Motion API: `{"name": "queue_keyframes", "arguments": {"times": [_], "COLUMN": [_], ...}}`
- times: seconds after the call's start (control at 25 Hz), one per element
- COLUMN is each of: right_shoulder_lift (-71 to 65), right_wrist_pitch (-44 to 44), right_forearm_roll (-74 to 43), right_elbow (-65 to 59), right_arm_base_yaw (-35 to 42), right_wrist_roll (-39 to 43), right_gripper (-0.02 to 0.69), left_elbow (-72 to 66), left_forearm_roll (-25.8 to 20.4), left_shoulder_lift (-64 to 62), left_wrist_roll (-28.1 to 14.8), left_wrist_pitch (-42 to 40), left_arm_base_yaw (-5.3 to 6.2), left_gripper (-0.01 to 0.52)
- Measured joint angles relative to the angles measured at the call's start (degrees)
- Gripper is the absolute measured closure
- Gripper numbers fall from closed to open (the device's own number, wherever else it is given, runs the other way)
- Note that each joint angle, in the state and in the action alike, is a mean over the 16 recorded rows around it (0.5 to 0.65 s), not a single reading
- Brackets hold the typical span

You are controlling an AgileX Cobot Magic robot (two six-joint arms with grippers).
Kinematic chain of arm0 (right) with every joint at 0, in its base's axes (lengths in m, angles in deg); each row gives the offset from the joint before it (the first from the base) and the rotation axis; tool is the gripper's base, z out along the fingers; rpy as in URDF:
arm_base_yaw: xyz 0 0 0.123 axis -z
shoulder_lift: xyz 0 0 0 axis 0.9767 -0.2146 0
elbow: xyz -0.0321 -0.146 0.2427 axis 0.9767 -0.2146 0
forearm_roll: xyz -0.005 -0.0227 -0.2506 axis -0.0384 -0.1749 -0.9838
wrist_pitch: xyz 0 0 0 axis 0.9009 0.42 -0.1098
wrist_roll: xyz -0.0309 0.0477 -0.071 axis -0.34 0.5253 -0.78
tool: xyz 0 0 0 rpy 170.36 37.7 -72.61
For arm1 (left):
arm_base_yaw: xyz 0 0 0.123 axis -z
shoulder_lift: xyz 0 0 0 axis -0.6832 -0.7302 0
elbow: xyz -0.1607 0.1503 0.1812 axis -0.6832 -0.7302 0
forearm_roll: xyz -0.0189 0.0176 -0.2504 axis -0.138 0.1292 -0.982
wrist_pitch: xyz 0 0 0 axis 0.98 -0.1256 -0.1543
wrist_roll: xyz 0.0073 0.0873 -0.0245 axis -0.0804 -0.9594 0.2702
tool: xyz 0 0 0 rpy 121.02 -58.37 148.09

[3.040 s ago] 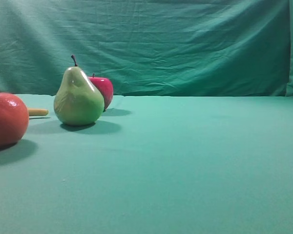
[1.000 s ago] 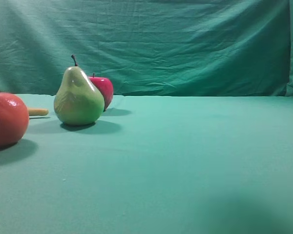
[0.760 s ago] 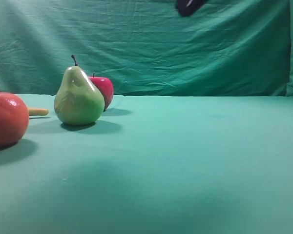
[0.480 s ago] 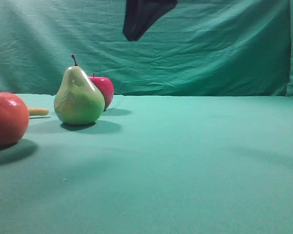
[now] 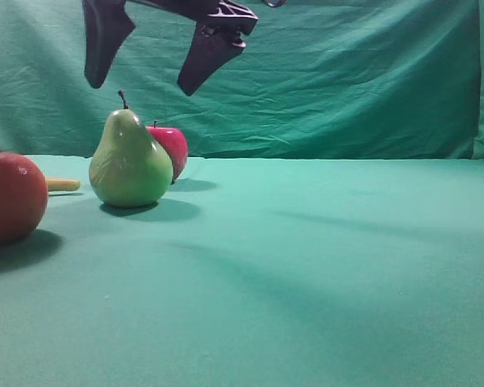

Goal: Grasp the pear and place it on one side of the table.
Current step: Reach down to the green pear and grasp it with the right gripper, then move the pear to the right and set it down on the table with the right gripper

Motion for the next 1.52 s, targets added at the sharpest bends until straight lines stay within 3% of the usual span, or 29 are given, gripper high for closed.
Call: {"name": "queue_keyframes", "arguments": {"times": [0.28,0.56,0.92,1.2,1.52], "right_shoulder_lift": [-3.80,-0.19,17.16,28.50,28.92], "right_wrist_pitch": [2.04,-1.72,-4.81,4.25,18.53], "right_forearm_roll": [-0.27,-0.92,-2.35,-3.27,-3.36], "right_elbow": [1.23,2.21,-9.87,-30.31,-46.68], "right_arm_base_yaw": [0.10,3.37,14.81,24.50,29.86], "right_wrist_roll": [-0.59,-0.64,-0.57,-0.49,-0.46], "right_gripper": [0.099,0.187,0.196,0.196,0.196], "left_elbow": [0.00,0.00,0.00,0.00,0.00], "left_forearm_roll": [0.00,0.00,0.00,0.00,0.00], "left_shoulder_lift": [0.00,0.00,0.00,0.00,0.00], "left_wrist_roll": [0.00,0.00,0.00,0.00,0.00], "left_wrist_pitch": [0.00,0.00,0.00,0.00,0.00], "left_arm_base_yaw": [0.00,0.00,0.00,0.00,0.00], "left_gripper": [0.514,0.514,0.514,0.514,0.514]}}
